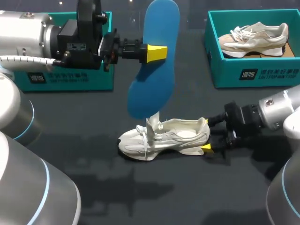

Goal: Take the shoe out of the shoebox, open the shoe tongue, remove and reinsert the insole, then place the shoe into the shoebox

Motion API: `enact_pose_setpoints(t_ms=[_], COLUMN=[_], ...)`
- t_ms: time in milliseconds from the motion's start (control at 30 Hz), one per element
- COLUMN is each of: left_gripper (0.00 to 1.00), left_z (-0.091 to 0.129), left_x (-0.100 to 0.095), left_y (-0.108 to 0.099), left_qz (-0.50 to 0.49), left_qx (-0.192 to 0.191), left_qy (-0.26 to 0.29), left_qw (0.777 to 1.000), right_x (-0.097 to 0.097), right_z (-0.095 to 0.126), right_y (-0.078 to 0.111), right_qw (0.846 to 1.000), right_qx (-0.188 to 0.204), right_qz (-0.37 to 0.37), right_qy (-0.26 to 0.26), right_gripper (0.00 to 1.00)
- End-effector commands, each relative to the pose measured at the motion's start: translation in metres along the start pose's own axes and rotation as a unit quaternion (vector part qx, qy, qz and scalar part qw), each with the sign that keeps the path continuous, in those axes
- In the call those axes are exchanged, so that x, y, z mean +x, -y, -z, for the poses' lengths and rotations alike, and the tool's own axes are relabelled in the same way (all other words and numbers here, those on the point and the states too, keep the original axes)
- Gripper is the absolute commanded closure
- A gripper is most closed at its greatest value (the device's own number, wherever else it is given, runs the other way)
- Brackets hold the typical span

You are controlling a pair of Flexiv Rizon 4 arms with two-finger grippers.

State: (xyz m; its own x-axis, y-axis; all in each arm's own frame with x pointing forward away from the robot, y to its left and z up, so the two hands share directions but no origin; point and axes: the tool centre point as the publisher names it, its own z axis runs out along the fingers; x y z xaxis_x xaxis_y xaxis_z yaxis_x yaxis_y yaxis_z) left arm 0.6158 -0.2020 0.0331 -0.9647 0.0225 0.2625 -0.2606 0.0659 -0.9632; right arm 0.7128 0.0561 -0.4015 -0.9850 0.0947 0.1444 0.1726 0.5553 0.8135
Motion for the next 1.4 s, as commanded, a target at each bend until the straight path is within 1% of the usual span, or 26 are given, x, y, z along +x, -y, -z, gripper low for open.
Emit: enact_pose_setpoints(t_ms=[33,133,200,267,700,767,833,900,1000,1167,1300,1367,1400], left_gripper=[1.0,1.0,1.0,1.0,1.0,1.0,1.0,1.0,1.0,1.0,1.0,1.0,1.0], left_z=[0.0,0.0,0.0,0.0,0.0,0.0,0.0,0.0,0.0,0.0,0.0,0.0,0.0], left_x=[0.001,0.001,0.001,0.001,0.001,0.001,0.001,0.001,0.001,0.001,0.001,0.001,0.001], left_y=[-0.001,-0.001,-0.001,-0.001,-0.001,-0.001,-0.001,-0.001,-0.001,-0.001,-0.001,-0.001,-0.001], left_qz=[0.0,0.0,0.0,0.0,0.0,0.0,0.0,0.0,0.0,0.0,0.0,0.0,0.0], left_qx=[0.0,0.0,0.0,0.0,0.0,0.0,0.0,0.0,0.0,0.0,0.0,0.0,0.0], left_qy=[0.001,0.001,0.001,0.001,0.001,0.001,0.001,0.001,0.001,0.001,0.001,0.001,0.001], left_qw=[1.0,1.0,1.0,1.0,1.0,1.0,1.0,1.0,1.0,1.0,1.0,1.0,1.0], right_x=[0.002,0.005,0.008,0.017,0.017,0.021,0.025,0.029,0.033,0.039,0.044,0.046,0.047], right_z=[0.011,0.014,0.015,0.017,0.017,0.022,0.027,0.03,0.032,0.034,0.037,0.037,0.038], right_y=[-0.012,-0.016,-0.018,-0.022,-0.022,-0.022,-0.024,-0.026,-0.03,-0.037,-0.046,-0.051,-0.052], right_qw=[0.996,0.992,0.989,0.986,0.986,0.979,0.973,0.964,0.952,0.935,0.925,0.923,0.911], right_qx=[0.088,0.128,0.145,0.166,0.166,0.205,0.227,0.264,0.303,0.351,0.374,0.38,0.402], right_qz=[-0.005,-0.018,-0.019,-0.007,-0.007,-0.022,-0.022,-0.031,-0.035,-0.035,-0.033,-0.035,-0.06], right_qy=[-0.007,-0.008,-0.007,-0.012,-0.012,0.0,0.012,0.021,0.032,0.043,0.054,0.052,0.065], right_gripper=[0.0,0.0,0.0,0.0,0.0,0.0,0.0,0.0,0.0,0.0,0.0,0.0,0.0])
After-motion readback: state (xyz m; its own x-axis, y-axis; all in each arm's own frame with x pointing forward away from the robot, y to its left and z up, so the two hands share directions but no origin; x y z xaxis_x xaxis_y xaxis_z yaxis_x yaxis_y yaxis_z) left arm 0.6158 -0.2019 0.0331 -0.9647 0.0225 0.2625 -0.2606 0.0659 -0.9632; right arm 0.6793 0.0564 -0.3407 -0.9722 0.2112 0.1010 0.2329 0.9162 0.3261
